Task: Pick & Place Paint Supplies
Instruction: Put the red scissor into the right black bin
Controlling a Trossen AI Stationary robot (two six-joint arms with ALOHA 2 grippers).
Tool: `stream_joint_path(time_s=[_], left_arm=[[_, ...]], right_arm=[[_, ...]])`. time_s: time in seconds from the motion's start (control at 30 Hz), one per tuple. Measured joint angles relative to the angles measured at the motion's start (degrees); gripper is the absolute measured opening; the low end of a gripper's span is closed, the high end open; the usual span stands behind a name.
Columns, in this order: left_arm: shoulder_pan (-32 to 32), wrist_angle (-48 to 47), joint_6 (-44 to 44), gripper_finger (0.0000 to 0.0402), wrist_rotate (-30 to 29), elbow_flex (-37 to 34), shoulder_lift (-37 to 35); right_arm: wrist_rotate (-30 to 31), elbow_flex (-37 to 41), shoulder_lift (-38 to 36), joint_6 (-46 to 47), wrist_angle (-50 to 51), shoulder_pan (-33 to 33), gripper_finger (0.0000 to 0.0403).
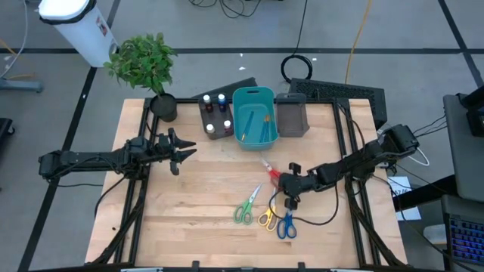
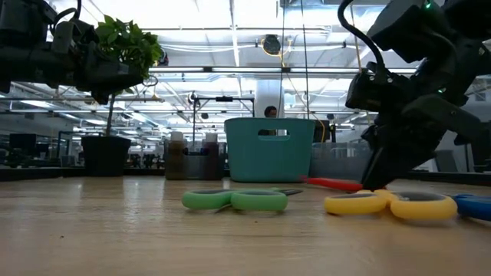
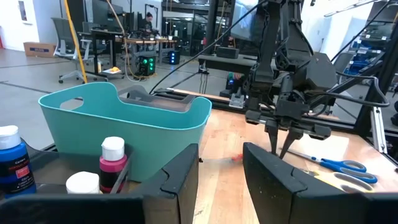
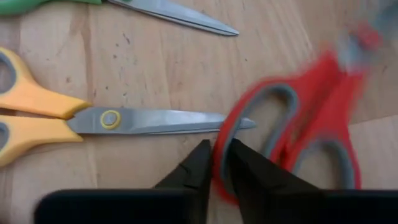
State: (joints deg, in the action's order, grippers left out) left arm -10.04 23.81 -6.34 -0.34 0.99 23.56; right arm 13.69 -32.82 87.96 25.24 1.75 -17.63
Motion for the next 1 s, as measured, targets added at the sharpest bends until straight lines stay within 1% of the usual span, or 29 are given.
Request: stream_joint_path(time_s=[0.03,0.1,0.33,0.47,0.6,0.77,0.83,0.9,0.97,1.0], left_arm=[[-0.01,0.01,-0.03,0.0131,-0.02,0.0,0.01],[0.0,0.0,0.04,0.0131,0.0,0.0,0.01],[0.0,0.0,0.01,0.0131,0.0,0.0,-0.01],[-0.02,0.0,0.04,0.0131,0.0,0.0,0.01],[-0.02,0.0,0.04,0.0131,-0.02,0.0,0.01],[-0.01,0.02,0.04,0.0131,0.0,0.0,-0.01],[0.0,0.01,0.01,0.0131,-0.02,0.0,0.01],[-0.02,0.02,0.01,0.0131,0.0,0.0,0.01],[0.0,0.02,0.04,0.0131,0.0,0.0,0.01],[-0.01,0.02,-0.01,0.0131,0.0,0.0,-0.01]], right_arm=[[-0.07,0.02,0.0,0.2,0.07,0.0,0.0024],[-0.03,0.04,0.0,0.87,0.16,0.0,0.0012],[1.49,0.02,-0.86,1.97,-0.71,-0.11,0.0008],[2.15,-0.9,-4.78,0.7,1.5,-0.53,0.0008],[2.73,-3.1,-11.84,-0.85,1.47,-1.4,0.0008],[3.31,-3.23,-21.44,-1.96,1.73,-3.13,0.0008],[6.57,-3.33,-25.96,-2.53,1.82,-3.81,0.0008],[10.73,-3.37,-30.35,-1.44,3.99,-3.74,0.0008],[14.47,-3.34,-34.61,1.49,7.09,-2.08,0.0008],[15.0,-3.34,-36.75,2.41,8.81,-0.7,0.0008]])
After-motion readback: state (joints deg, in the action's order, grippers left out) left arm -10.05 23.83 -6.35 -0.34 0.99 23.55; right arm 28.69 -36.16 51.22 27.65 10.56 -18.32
